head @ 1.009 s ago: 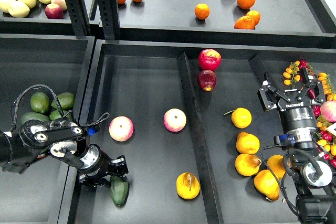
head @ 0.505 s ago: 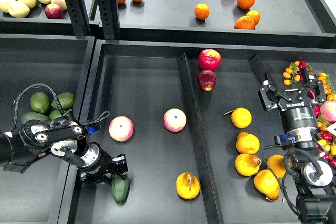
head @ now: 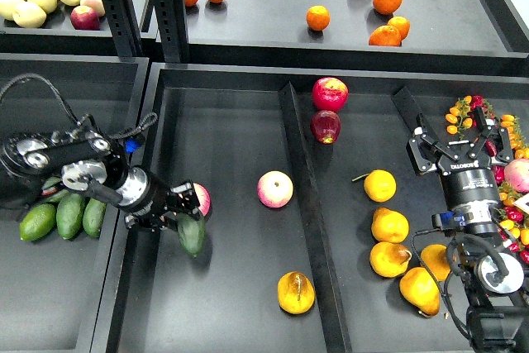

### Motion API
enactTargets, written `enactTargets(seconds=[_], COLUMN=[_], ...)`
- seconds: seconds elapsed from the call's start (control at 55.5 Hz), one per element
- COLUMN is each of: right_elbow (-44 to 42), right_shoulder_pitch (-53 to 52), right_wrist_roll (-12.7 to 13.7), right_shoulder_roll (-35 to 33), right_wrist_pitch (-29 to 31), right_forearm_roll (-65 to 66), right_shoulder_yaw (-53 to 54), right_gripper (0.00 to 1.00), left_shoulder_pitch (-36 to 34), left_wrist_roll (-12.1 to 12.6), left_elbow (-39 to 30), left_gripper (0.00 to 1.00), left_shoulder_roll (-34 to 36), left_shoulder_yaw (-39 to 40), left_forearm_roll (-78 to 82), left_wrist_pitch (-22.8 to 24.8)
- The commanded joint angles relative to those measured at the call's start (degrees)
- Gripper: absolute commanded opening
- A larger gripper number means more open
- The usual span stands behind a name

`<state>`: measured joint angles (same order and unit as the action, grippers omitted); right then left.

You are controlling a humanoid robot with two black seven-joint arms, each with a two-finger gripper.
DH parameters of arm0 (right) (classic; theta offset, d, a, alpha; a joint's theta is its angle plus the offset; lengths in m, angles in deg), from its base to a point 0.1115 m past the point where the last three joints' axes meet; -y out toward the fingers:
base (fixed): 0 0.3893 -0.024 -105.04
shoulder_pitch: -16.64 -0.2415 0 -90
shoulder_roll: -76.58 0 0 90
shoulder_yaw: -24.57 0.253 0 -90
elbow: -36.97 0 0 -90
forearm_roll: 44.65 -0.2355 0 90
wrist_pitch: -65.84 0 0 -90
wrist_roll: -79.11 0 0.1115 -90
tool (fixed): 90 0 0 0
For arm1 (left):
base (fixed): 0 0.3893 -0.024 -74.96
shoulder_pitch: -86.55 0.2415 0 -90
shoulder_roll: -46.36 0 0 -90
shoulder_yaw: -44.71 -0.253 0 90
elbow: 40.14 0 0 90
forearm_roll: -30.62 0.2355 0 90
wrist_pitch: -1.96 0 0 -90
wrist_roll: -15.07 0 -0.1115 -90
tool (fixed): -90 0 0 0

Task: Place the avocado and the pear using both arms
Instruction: 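Carry the avocado into the avocado bin and open the left gripper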

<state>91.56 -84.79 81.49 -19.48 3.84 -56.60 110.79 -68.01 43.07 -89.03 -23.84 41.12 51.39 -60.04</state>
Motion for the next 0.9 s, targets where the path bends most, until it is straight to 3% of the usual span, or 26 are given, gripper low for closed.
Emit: enactTargets(seconds=[0.0, 0.486, 0.883], right_elbow=[0.1, 0.2, 0.2], right_shoulder_pitch=[0.0, -0.1, 0.0], right_wrist_roll=[0.0, 0.1, 0.1], right_shoulder_roll=[0.0, -0.4, -0.3], right_wrist_pitch=[0.0, 0.0, 0.0], right_forearm_roll=[0.0, 0.0, 0.0], right_shoulder_yaw=[0.0, -0.1, 0.0], right_gripper=[1.0, 1.0, 1.0], left_shoulder_pitch=[-1.8, -0.3, 4.6], left_wrist_roll=[0.0, 0.0, 0.0], left_elbow=[-0.8, 0.2, 5.8], left_gripper=[0.19, 0.22, 0.25], left_shoulder_roll=[5.2, 19.0, 18.9], left_shoulder_yaw=[0.0, -1.9, -1.9], left_forearm_roll=[-2.3, -1.9, -0.3], left_wrist_pitch=[0.0, 0.0, 0.0])
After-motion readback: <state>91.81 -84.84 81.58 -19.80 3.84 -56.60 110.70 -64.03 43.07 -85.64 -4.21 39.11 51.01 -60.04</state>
